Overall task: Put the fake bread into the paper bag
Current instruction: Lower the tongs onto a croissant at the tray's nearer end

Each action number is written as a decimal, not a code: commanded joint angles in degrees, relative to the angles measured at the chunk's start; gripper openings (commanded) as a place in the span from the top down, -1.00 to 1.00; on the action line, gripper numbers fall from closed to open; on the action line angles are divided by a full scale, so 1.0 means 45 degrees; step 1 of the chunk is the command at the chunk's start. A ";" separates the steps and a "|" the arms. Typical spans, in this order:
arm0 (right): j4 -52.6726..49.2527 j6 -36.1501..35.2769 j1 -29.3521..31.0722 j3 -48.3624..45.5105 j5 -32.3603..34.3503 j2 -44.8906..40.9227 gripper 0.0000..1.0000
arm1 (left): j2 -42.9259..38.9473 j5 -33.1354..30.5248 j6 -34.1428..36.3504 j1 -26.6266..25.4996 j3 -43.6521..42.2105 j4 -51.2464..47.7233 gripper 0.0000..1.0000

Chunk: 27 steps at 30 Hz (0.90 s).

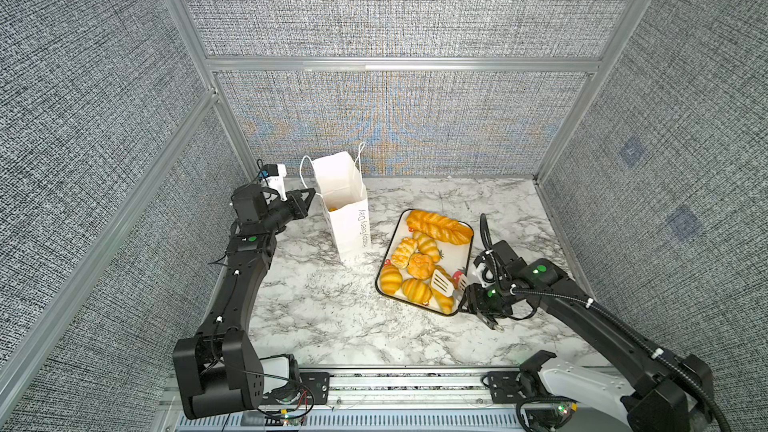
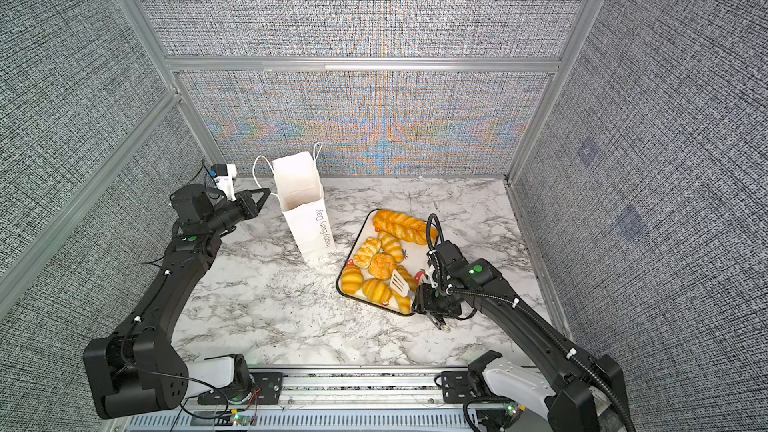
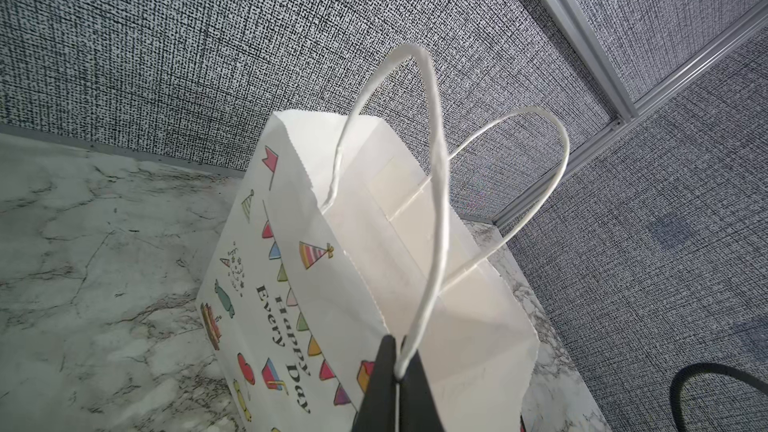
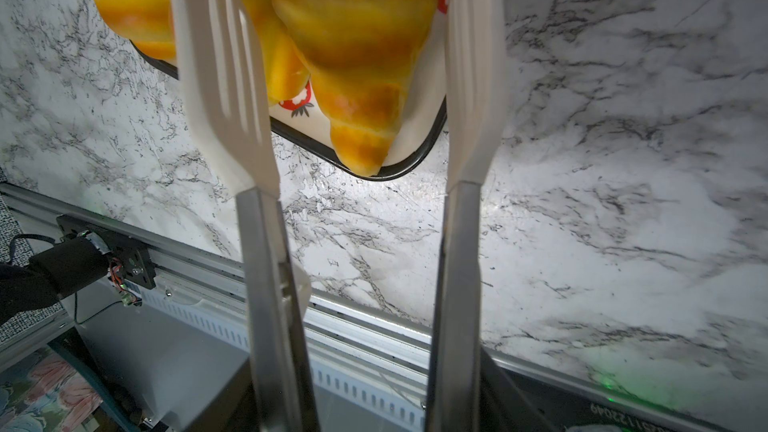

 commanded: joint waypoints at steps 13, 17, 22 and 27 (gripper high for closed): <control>0.0708 0.0061 0.0125 -0.0049 0.0129 0.0623 -0.18 | -0.0016 0.0127 0.0034 0.0003 -0.0038 0.0302 1.00; 0.0878 0.0003 0.0143 0.0006 0.0051 0.0809 -0.17 | -0.0010 0.0109 0.0051 0.0003 -0.0019 0.0299 1.00; 0.0894 -0.0049 0.0150 0.0028 0.0056 0.0887 -0.10 | -0.0018 0.0087 0.0067 0.0008 -0.0037 0.0280 1.00; 0.0772 -0.0033 0.0150 0.0065 0.0139 0.0723 0.04 | -0.0003 0.0082 0.0073 0.0003 -0.0037 0.0275 1.00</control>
